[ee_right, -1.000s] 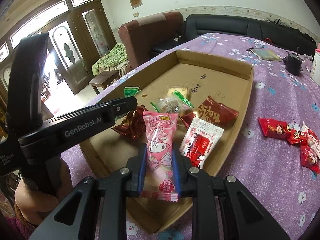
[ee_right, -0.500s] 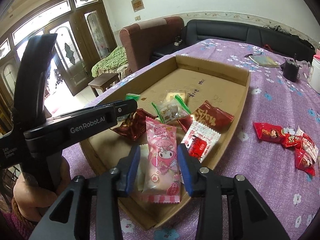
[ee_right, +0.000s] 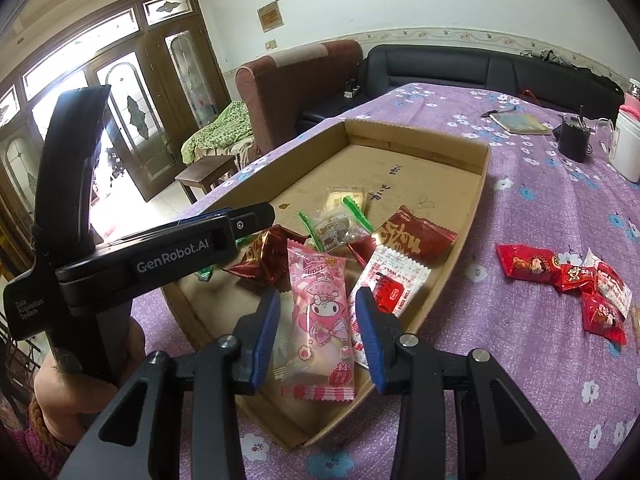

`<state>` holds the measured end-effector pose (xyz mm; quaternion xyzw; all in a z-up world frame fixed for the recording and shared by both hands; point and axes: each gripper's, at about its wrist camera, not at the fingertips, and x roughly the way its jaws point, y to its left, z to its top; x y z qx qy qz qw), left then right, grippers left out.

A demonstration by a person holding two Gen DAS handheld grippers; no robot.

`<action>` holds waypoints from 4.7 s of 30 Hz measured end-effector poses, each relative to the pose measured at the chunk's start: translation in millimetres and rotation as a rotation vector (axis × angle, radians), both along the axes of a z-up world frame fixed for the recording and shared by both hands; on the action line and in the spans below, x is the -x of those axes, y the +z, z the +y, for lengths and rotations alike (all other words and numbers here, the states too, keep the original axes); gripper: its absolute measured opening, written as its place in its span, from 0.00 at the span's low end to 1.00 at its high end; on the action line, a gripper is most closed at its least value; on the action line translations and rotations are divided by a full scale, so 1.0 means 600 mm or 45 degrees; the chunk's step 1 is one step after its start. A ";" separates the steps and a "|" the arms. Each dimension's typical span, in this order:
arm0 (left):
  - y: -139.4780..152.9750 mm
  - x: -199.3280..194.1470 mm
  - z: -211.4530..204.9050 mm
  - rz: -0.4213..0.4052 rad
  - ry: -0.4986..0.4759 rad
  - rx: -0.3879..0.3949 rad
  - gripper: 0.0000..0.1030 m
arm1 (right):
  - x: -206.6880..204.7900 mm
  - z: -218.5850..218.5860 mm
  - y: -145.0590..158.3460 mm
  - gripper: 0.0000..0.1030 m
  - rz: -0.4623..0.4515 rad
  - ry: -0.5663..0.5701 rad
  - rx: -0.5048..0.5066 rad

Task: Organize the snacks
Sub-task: 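Open the left gripper to drop the green-wrapped snack into the box, then move both open grippers back to the red snack packets on the table, then grasp the red stick-shaped snack packet with the right gripper, then grasp the red cartoon-face snack packet with the left gripper, then carry both red packets over the cardboard box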

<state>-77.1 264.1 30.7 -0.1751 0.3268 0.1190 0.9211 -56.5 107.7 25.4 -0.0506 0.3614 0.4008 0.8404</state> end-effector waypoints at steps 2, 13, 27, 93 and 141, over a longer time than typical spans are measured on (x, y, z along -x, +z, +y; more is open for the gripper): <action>0.000 0.000 0.000 -0.002 0.001 0.002 0.44 | 0.000 -0.001 0.002 0.38 0.000 -0.005 -0.005; 0.002 0.002 0.002 -0.006 0.013 -0.003 0.44 | -0.012 -0.044 0.030 0.38 0.062 -0.070 -0.097; 0.009 0.006 -0.007 0.012 0.030 -0.051 0.44 | -0.057 -0.170 0.063 0.41 0.092 -0.247 -0.180; -0.012 -0.174 -0.314 0.211 -0.516 -0.128 0.26 | -0.183 -0.304 -0.011 0.36 0.237 -0.361 -0.011; 0.004 -0.151 -0.333 0.105 -0.541 -0.239 0.19 | -0.158 -0.304 0.012 0.16 0.079 -0.443 0.024</action>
